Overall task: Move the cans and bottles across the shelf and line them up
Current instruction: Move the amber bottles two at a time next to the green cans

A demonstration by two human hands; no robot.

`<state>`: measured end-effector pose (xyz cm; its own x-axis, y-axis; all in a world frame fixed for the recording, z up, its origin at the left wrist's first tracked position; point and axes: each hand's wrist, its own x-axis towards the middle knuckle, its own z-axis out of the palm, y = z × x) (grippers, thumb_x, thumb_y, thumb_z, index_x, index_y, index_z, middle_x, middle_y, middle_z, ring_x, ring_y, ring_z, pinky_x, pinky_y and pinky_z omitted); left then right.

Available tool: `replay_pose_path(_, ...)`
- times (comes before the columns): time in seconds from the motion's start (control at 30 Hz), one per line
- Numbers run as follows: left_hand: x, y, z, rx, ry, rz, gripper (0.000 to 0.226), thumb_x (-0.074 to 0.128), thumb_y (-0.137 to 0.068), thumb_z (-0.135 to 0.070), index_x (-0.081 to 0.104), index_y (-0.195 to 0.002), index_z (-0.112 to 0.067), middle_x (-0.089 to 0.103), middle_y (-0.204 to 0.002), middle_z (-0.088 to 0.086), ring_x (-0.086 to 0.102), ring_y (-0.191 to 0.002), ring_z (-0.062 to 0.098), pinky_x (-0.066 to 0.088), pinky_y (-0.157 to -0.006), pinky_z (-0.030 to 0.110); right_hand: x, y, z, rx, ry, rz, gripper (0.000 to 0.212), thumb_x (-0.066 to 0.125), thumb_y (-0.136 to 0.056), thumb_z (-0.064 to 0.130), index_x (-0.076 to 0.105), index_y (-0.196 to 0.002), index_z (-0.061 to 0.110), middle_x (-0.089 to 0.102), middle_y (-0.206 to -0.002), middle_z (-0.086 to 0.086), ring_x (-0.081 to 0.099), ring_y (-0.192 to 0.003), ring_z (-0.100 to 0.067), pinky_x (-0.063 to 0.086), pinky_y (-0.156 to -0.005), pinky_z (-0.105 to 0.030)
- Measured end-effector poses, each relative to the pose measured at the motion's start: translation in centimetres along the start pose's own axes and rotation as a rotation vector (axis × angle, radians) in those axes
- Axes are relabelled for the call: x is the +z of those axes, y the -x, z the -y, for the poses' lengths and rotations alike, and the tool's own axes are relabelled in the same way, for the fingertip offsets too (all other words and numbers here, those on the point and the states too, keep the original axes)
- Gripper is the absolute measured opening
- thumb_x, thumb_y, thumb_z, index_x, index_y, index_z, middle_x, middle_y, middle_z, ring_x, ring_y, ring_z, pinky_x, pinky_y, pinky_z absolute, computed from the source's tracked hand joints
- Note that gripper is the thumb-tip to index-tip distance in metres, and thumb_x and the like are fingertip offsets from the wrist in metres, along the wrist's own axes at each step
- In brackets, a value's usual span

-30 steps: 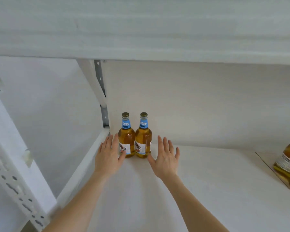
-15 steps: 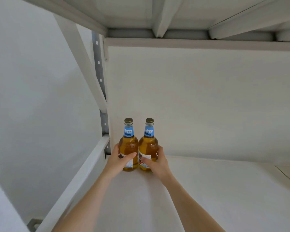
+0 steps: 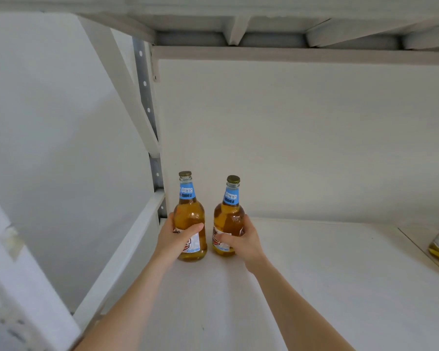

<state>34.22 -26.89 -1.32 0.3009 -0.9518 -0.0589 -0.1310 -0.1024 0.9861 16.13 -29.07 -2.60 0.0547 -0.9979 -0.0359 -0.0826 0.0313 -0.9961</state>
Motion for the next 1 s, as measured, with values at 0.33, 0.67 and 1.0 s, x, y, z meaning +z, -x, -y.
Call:
replay_pose_path(0.33, -0.3, 5.8, -0.3, -0.157, 0.099, -0.015, 0.055, 0.074, -0.081, -0.041, 0.048, -0.128, -0.030, 0.062, -0.114, 0.002, 0.060, -0.100, 0.020, 0.050, -0.077, 0.032, -2.1, 6.2, 0.2, 0.173, -0.267, -0.025, 0.056, 0.082, -0.072, 0.015, 0.058, -0.121, 0.028, 0.069, -0.114, -0.001, 0.068, -0.100, -0.023, 0.056, -0.090, -0.045)
replay_pose_path(0.67, 0.3, 10.8, -2.2, -0.197, 0.207, 0.028, 0.023, 0.074, -0.081, -0.039, 0.060, -0.097, -0.030, 0.071, -0.098, 0.002, 0.069, -0.090, 0.020, 0.055, -0.073, 0.034, -5.2, 11.8, 2.1, 0.220, -0.331, -0.069, 0.040, 0.079, -0.077, 0.017, 0.059, -0.110, 0.026, 0.070, -0.108, -0.007, 0.071, -0.092, -0.026, 0.058, -0.084, -0.046)
replay_pose_path(1.0, 3.3, 18.0, -4.3, -0.126, 0.202, 0.069, 0.035, 0.075, -0.080, -0.038, 0.060, -0.110, -0.029, 0.071, -0.103, 0.001, 0.069, -0.093, 0.020, 0.056, -0.071, 0.032, -10.2, 17.9, 2.4, 0.190, -0.287, -0.118, 0.037, 0.078, -0.078, 0.017, 0.058, -0.108, 0.028, 0.069, -0.107, -0.005, 0.070, -0.093, -0.026, 0.058, -0.084, -0.046)
